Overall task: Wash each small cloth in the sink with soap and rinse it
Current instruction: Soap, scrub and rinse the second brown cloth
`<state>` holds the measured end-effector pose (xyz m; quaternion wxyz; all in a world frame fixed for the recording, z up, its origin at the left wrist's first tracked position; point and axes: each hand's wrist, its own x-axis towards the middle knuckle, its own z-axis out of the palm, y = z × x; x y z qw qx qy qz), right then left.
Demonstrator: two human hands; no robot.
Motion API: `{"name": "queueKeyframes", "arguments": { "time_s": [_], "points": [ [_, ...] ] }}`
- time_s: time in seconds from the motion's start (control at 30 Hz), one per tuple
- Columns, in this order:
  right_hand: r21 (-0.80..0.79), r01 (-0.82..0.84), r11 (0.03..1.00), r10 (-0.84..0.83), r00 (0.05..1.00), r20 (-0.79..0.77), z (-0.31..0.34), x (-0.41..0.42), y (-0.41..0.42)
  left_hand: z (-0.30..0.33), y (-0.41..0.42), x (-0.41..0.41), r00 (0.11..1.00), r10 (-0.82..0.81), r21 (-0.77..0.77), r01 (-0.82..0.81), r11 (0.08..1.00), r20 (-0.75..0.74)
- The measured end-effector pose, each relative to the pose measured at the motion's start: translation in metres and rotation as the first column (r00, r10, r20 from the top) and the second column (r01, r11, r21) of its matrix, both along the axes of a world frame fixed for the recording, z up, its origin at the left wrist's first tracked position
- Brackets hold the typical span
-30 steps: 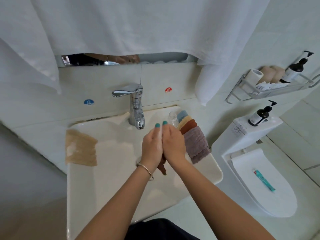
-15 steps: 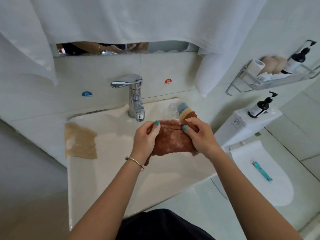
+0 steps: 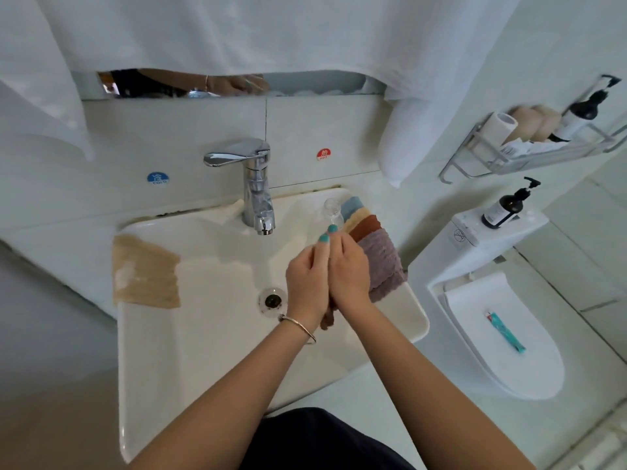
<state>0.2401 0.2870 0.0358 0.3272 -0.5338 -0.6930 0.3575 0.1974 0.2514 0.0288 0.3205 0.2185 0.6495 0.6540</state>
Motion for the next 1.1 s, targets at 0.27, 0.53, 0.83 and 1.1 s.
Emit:
{"name": "queueKeyframes", "arguments": {
  "time_s": [0.27,0.53,0.83,1.1],
  "points": [
    [-0.068,-0.044,0.997,0.045,0.999,0.010,0.000,-0.004,0.004,-0.002,0.003,-0.006,0.996,0.040,-0.005,-0.040,0.999,0.079],
    [-0.017,-0.089,0.996,0.090,0.982,0.165,-0.002,0.000,0.005,-0.004,0.001,-0.009,0.999,-0.038,-0.002,0.038,0.999,0.033],
    [0.104,-0.204,0.973,0.159,0.930,0.332,0.009,-0.002,0.002,0.001,0.001,-0.013,0.997,-0.046,-0.009,0.046,0.999,0.056],
    [0.050,-0.132,0.990,0.120,0.975,0.184,0.010,-0.004,0.000,0.006,0.001,-0.016,0.993,-0.026,-0.004,0.026,1.000,0.114]
  ]
}}
